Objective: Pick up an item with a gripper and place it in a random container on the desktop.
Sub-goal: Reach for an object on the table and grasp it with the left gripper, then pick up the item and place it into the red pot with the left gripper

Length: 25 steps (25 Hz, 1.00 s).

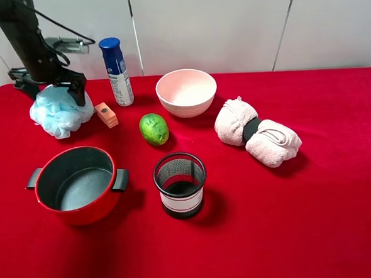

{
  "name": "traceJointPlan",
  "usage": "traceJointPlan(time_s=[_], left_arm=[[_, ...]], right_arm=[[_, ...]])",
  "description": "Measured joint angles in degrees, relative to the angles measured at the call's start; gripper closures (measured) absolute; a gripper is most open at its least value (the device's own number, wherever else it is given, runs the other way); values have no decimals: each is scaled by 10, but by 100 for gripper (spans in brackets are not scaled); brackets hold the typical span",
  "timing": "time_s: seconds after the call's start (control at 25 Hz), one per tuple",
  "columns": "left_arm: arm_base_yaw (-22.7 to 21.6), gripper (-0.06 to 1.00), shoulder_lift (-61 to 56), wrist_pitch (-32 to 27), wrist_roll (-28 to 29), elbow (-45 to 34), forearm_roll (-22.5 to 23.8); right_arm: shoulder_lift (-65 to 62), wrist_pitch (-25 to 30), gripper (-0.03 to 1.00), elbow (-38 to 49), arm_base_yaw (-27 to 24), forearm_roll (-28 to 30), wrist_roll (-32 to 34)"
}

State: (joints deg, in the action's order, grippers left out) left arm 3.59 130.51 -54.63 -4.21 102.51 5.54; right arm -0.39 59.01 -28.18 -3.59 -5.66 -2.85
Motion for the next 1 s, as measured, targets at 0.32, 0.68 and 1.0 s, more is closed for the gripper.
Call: traceJointPlan(time_s=[0.32,0.68,1.0], left_arm=[[0,0,47,23,1,3,7],[1,36,54,29,16,3,11],[1,38,54,29,27,3,11]], right_arm=[[0,0,27,0,0,0,0],[0,0,27,0,0,0,0],[0,0,27,0,0,0,0]])
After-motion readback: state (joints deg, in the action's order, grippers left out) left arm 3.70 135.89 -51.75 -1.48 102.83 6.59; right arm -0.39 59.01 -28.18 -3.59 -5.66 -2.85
